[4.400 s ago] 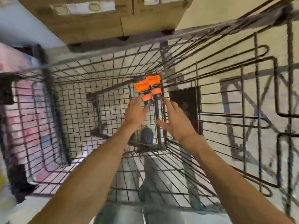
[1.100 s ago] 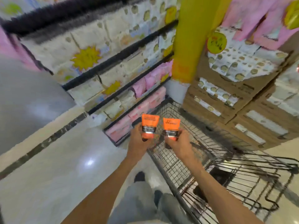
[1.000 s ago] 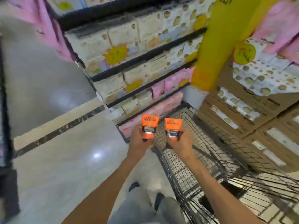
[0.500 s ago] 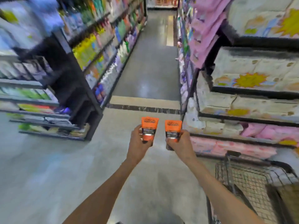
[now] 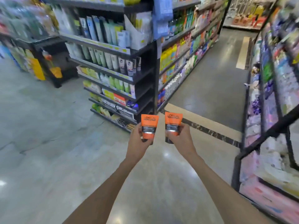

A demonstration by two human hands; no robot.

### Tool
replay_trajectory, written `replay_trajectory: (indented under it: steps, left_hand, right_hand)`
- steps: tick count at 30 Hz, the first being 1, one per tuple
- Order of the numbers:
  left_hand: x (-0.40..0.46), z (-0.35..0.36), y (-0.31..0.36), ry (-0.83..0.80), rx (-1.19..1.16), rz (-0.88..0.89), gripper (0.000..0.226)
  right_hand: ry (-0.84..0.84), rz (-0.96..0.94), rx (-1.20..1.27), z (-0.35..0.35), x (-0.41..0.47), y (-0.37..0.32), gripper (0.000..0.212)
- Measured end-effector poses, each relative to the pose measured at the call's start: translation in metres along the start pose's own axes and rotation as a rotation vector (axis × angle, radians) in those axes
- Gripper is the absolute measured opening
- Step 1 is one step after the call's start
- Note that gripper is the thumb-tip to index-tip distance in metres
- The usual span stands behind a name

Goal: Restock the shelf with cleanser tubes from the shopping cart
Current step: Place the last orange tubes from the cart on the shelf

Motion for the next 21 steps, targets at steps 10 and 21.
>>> replay_trajectory:
  steps: [10, 21]
  left_hand:
    - [0.122, -0.13, -0.004, 0.244, 0.019, 0.044, 0.07]
    - [0.318, -0.201, 0.058, 0.263, 0.071, 0.136, 0.07]
  right_hand:
    - [-0.116, -0.11, 0.031, 0.152, 0.125, -0.046, 0.059]
    - [-0.081, -0.174, 0.024, 0.25, 0.311, -0.08, 0.062]
Point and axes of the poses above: each hand's wrist, its own x-axis towards the middle knuckle, its own z-axis out of the palm, y = z × x, the point moved 1 cm from there along x, towards the middle knuckle, and after that the axes turned 11 degrees about -z, right-handed, at the moved point
